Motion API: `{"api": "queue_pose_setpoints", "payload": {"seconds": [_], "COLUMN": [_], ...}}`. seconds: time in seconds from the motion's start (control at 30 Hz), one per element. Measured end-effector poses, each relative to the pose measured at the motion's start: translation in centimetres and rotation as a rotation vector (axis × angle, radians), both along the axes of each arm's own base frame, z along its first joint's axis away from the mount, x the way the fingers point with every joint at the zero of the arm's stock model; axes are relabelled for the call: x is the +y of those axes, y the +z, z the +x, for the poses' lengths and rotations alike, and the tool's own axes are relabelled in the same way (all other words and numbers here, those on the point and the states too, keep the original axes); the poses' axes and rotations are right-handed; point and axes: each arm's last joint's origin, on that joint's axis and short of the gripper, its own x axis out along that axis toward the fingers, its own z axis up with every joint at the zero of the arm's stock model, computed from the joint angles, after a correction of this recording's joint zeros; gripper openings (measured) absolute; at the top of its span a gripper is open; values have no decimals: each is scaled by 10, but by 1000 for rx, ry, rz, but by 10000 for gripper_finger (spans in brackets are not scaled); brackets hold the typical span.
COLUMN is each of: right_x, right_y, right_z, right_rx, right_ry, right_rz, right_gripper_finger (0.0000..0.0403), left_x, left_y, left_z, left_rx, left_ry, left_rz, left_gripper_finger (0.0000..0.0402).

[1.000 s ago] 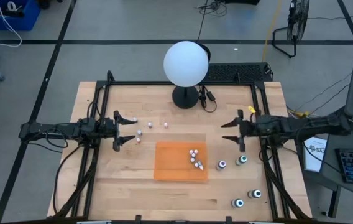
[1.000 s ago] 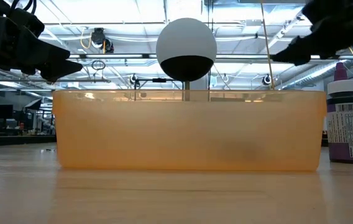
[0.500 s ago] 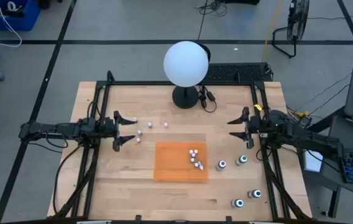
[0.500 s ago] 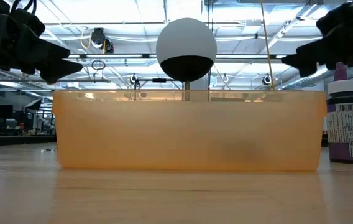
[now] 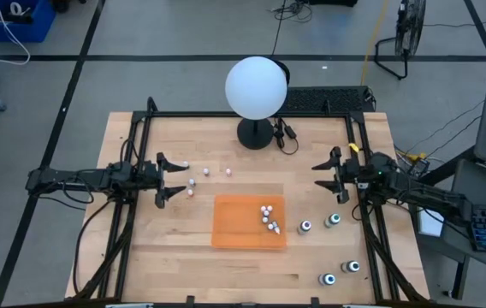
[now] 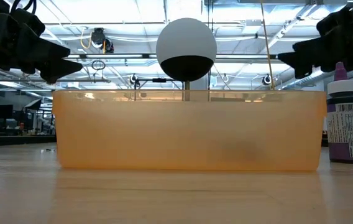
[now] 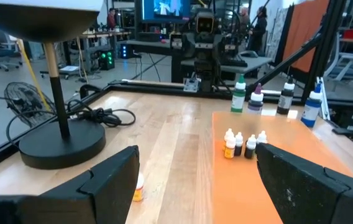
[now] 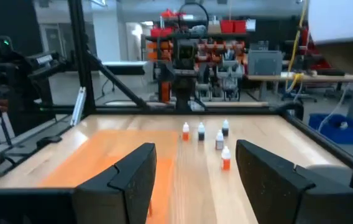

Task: Pick & Place food coloring
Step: Put the small orange food coloring bottle into the orange container

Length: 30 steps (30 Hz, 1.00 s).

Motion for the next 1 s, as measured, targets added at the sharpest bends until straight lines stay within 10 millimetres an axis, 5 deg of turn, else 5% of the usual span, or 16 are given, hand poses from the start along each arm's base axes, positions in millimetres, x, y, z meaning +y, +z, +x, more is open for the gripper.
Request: {"api": "queue_pose_setpoints", "payload": {"seconds": [0.7,1.0], "right_x": [0,0], "right_y": [1,1], "right_z": [0,0], "right_rx": [-12,-11], "right_ry": [0,0], "right_rz": [-5,-5], "right_gripper_finger": [209,212], "left_x": [1,2], "left_y": [3,57], "left_z": [3,27], "left_rx": [-2,317], "left_ry": [58,190], "left_rz": [-326,-601], "left_gripper_finger": [324,324]}}
